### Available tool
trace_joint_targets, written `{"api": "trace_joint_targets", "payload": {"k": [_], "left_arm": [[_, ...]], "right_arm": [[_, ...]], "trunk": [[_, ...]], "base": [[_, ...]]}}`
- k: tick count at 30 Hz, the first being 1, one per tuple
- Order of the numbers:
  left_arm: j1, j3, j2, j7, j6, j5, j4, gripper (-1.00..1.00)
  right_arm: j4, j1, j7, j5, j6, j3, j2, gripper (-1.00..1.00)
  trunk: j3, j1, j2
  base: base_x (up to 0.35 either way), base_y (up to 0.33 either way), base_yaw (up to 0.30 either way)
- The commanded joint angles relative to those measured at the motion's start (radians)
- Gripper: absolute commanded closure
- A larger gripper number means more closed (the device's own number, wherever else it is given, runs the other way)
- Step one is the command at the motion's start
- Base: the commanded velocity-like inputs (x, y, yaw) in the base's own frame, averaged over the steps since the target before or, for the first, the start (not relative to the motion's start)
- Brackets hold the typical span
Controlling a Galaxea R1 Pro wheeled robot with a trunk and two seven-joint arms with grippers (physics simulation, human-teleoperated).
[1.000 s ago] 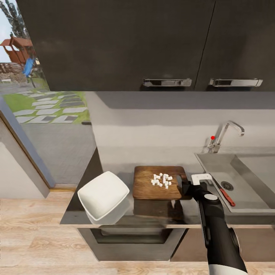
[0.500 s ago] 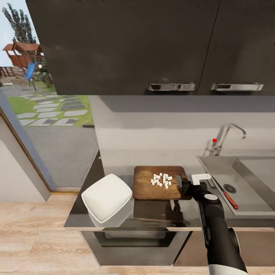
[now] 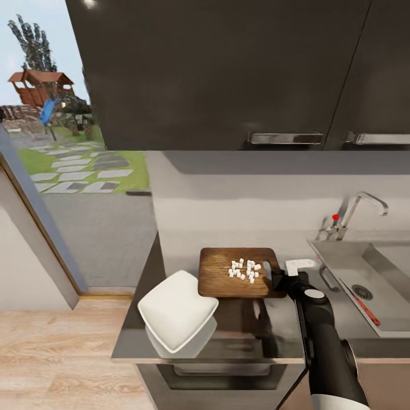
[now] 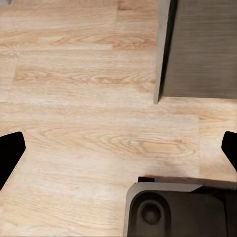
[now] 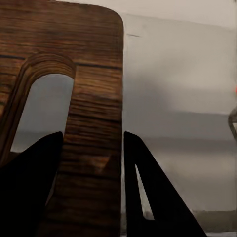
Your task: In the kitchen, take the Vidalia onion out of the sink, dice it on the chopping board with the paring knife, put the diced onion into the bowl on the countertop, then place both the paring knife and the chopping board into the sink.
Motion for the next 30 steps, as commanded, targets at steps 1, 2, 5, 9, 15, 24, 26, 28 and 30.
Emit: {"api": "trace_joint_targets", "payload": {"k": [1,2,5,9,15,24,26,28,30], "left_arm": [[0.0,-0.008,0.002,0.008,-0.001,0.005,-0.001,-1.0],[0.0,-0.008,0.002,0.007,-0.001,0.005,-0.001,-1.0],[0.0,-0.008,0.002,0.006,-0.001,0.005,-0.001,-1.0],[0.0,-0.009,0.002,0.006,-0.002,0.005,-0.001,-1.0],[0.0,-0.009,0.002,0.006,-0.002,0.005,-0.001,-1.0],[0.0,-0.009,0.002,0.006,-0.002,0.005,-0.002,-1.0],[0.0,-0.009,0.002,0.006,-0.002,0.005,-0.001,-1.0],[0.0,-0.009,0.002,0.006,-0.002,0.005,-0.001,-1.0],[0.0,-0.009,0.002,0.006,-0.002,0.005,-0.001,-1.0]], "right_arm": [[-0.002,-0.001,0.01,0.008,0.003,-0.002,0.001,1.0],[-0.002,-0.001,0.01,0.008,0.003,-0.002,0.001,1.0],[-0.002,-0.001,0.01,0.008,0.003,-0.002,0.001,1.0],[-0.002,-0.001,0.01,0.008,0.003,-0.002,0.001,1.0],[-0.002,-0.001,0.01,0.008,0.003,-0.002,0.001,1.0],[-0.002,-0.001,0.01,0.008,0.003,-0.001,0.001,1.0],[-0.002,-0.001,0.01,0.008,0.003,-0.001,0.001,1.0],[-0.002,-0.001,0.009,0.008,0.003,-0.001,0.001,1.0],[-0.001,-0.001,0.008,0.008,0.003,-0.001,0.001,1.0]], "trunk": [[0.0,0.001,-0.002],[0.001,0.001,-0.002],[0.006,0.001,-0.002],[0.013,0.001,-0.002],[0.022,0.001,-0.002],[0.037,0.001,-0.002],[0.04,0.001,-0.002],[0.043,0.001,-0.002],[0.044,0.001,-0.002]], "base": [[0.067,0.231,0.0],[0.034,0.234,0.0],[0.01,0.254,0.0],[0.002,0.274,0.0],[-0.058,0.3,0.0],[-0.01,0.311,0.0],[0.0,0.311,0.0],[0.0,0.242,0.0],[0.0,0.087,0.0]]}}
